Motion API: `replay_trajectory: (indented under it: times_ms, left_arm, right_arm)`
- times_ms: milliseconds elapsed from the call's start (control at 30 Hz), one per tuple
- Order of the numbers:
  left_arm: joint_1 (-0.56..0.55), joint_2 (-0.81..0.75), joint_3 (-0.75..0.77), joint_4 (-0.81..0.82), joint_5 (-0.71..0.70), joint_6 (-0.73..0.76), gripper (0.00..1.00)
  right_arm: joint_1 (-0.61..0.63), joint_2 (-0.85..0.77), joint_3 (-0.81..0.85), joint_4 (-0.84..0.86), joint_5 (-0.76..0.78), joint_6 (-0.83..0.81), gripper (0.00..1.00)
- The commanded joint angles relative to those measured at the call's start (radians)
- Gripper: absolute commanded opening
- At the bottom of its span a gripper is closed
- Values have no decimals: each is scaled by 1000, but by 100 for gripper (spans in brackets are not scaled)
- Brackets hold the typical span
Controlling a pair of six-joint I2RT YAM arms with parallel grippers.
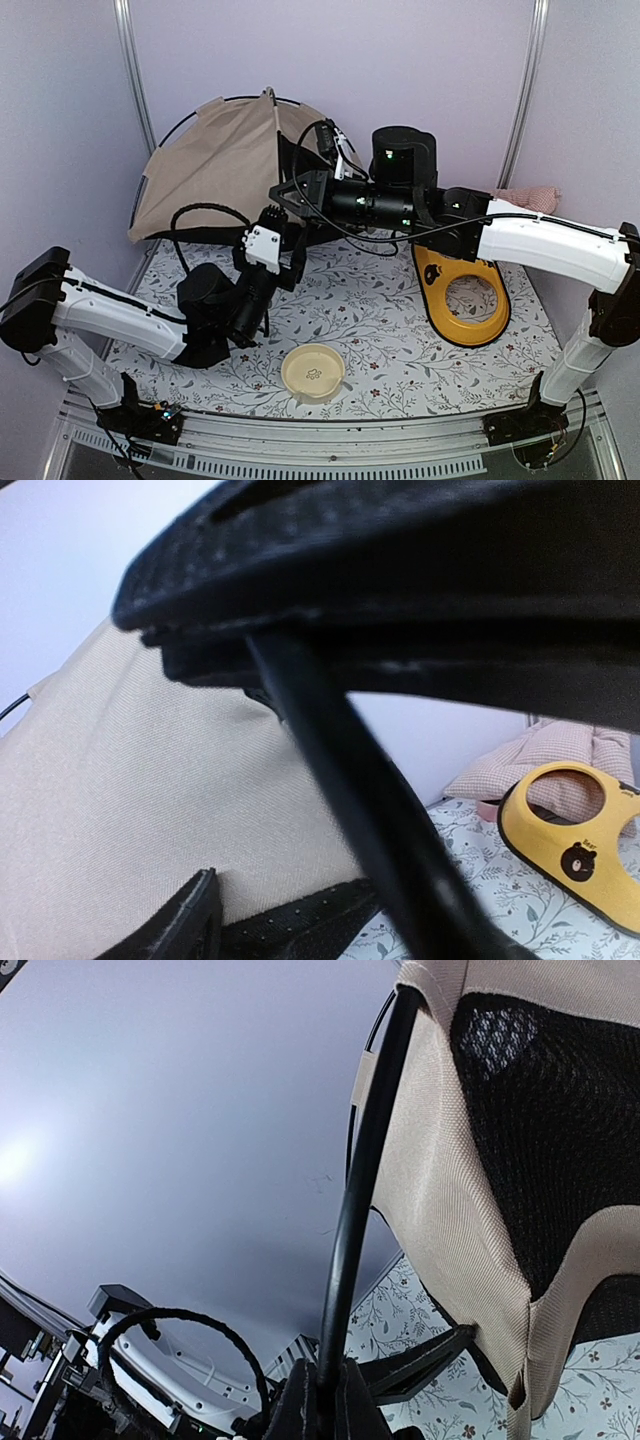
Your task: Set up the pet tent
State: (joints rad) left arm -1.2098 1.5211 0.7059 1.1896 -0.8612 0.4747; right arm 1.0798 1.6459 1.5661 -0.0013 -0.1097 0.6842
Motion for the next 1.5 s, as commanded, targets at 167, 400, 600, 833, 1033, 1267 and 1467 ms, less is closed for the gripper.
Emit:
replay_trajectory:
  times_ms: [167, 400, 600, 833, 1033, 1267, 1467]
  left_arm:
    - [46, -15, -5, 22, -11, -31, 31]
    - [45, -40, -37, 25, 5, -40, 5]
    - [46, -68, -70, 29, 39, -54, 0]
    - [44, -113, -103, -76, 154, -126, 0]
    - [35, -153, -147, -130, 194, -180, 0]
    - [36, -199, -170, -140, 185, -220, 29]
    - [34, -171, -139, -80, 182, -184, 49]
  right_arm:
    - [6, 3, 59, 67, 37, -56, 0]
    - [6, 5, 62, 56, 53, -65, 0]
    - [6, 8, 68, 46, 59, -72, 0]
    - [1, 14, 82, 39, 105, -103, 0]
    - [-17, 35, 113, 36, 86, -118, 0]
    - [-16, 58, 126, 24, 19, -81, 0]
    - [-1, 68, 159, 7, 32, -63, 0]
